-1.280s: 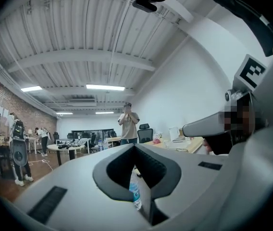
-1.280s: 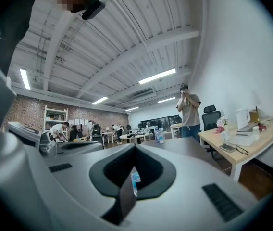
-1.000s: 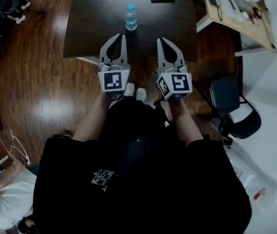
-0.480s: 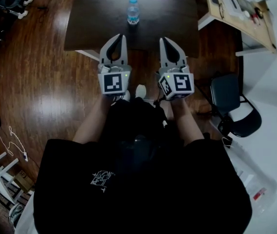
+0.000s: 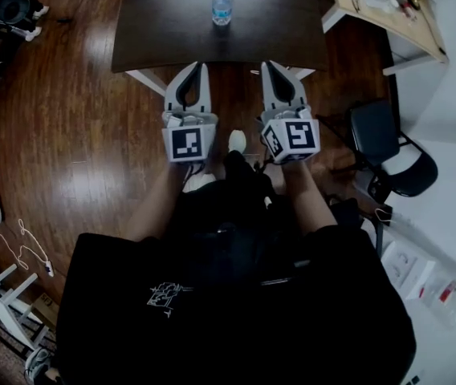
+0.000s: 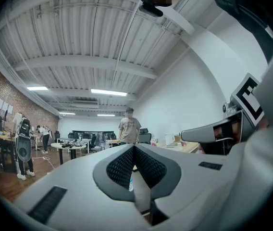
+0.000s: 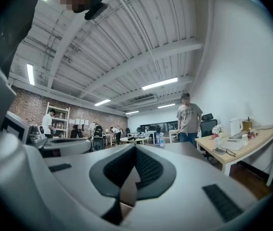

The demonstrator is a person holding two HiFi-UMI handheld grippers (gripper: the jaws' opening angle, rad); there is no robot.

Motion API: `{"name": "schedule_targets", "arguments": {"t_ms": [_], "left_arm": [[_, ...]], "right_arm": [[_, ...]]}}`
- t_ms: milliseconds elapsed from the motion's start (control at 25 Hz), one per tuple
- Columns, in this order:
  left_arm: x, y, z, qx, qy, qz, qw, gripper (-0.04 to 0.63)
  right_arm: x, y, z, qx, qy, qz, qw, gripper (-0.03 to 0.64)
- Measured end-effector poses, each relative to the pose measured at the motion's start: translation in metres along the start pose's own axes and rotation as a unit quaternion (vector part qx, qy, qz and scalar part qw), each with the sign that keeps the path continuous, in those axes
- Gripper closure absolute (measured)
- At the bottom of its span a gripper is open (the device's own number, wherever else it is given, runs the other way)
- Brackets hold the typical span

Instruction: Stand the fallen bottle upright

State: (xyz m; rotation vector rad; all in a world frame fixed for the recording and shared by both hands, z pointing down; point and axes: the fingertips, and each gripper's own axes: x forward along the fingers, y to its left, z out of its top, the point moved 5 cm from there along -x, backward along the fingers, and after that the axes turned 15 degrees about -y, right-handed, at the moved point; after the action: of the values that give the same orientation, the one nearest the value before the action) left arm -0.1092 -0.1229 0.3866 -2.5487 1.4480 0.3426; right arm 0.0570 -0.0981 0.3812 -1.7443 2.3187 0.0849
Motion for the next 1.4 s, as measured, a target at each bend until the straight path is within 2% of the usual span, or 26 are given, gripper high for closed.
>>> {"name": "schedule_targets", "arguments": {"t_ms": [280, 560, 960, 1240, 1400], "left_arm": [[-0.083, -0.010, 0.027, -0.009, -0.003, -0.024, 0.9997, 0.603], [-0.133, -0.032, 0.051, -0.021, -0.011, -0.041, 0.9989, 0.603], [-0.177, -0.091, 0.075, -0.018, -0.020, -0.048, 0.9984, 0.603], [-0.230, -0.141, 0.091, -0.007, -0.007, -0.023, 0.9997, 0.603], [-0.258, -0.153, 0.095, -0.001, 0.002, -0.007, 1.0000, 0.603]], "right_arm": [[-0.078, 0.055, 0.012, -0.010, -0.004, -0.031, 0.999, 0.592], [-0.131, 0.091, 0.034, -0.017, -0.010, -0.046, 0.999, 0.592], [-0.216, 0.089, 0.043, -0.009, -0.004, -0.054, 0.999, 0.592], [-0.289, 0.084, 0.052, 0.008, 0.002, -0.035, 0.999, 0.592], [-0.312, 0.084, 0.045, 0.022, 0.008, -0.032, 0.999, 0.592]]}}
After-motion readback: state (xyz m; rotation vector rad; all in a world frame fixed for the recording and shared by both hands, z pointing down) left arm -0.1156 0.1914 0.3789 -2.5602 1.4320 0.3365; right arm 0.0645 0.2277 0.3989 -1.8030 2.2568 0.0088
